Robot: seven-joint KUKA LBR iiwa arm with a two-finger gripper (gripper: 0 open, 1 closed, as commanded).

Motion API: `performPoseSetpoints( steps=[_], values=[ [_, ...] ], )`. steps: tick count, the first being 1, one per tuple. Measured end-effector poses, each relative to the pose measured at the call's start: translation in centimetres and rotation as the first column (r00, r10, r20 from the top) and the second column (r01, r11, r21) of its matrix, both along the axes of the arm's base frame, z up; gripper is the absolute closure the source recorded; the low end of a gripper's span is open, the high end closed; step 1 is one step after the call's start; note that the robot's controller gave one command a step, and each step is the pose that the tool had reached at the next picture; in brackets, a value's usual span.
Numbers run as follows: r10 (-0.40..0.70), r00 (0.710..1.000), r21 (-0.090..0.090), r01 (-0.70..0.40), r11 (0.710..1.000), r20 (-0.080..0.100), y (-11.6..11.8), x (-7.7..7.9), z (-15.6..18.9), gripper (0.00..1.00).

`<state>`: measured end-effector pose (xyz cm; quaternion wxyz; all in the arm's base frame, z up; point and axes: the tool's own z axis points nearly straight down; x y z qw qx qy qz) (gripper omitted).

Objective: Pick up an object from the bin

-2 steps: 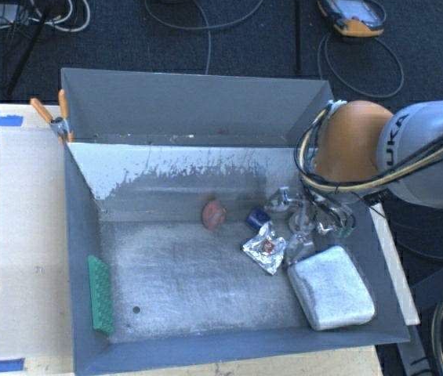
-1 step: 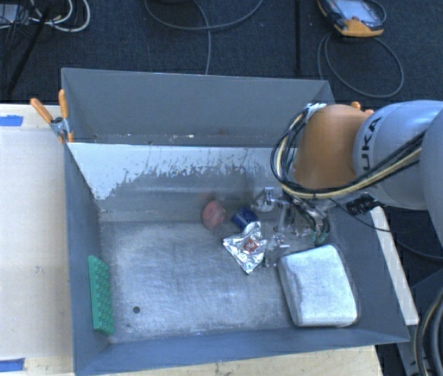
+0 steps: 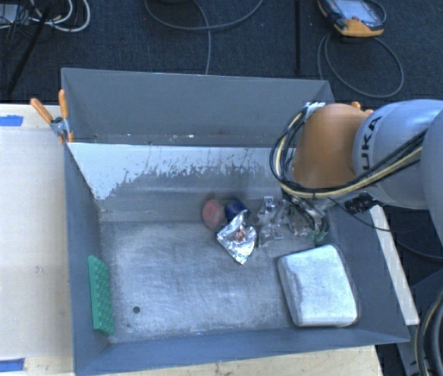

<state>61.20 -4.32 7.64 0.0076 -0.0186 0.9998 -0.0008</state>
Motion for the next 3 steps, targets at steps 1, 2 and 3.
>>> performPoseSetpoints(
  steps=[1,2,3],
  values=[
    [-0.014,1.000,0.001,0.014,1.000,-0.005,0.3,-0.3,16.5,1.00],
    [0.295,0.955,0.004,-0.295,0.955,-0.020,-1.6,-2.0,6.2,1.00],
    [0.295,0.955,0.003,-0.295,0.955,-0.016,-1.6,-1.9,6.3,0.00]
  ],
)
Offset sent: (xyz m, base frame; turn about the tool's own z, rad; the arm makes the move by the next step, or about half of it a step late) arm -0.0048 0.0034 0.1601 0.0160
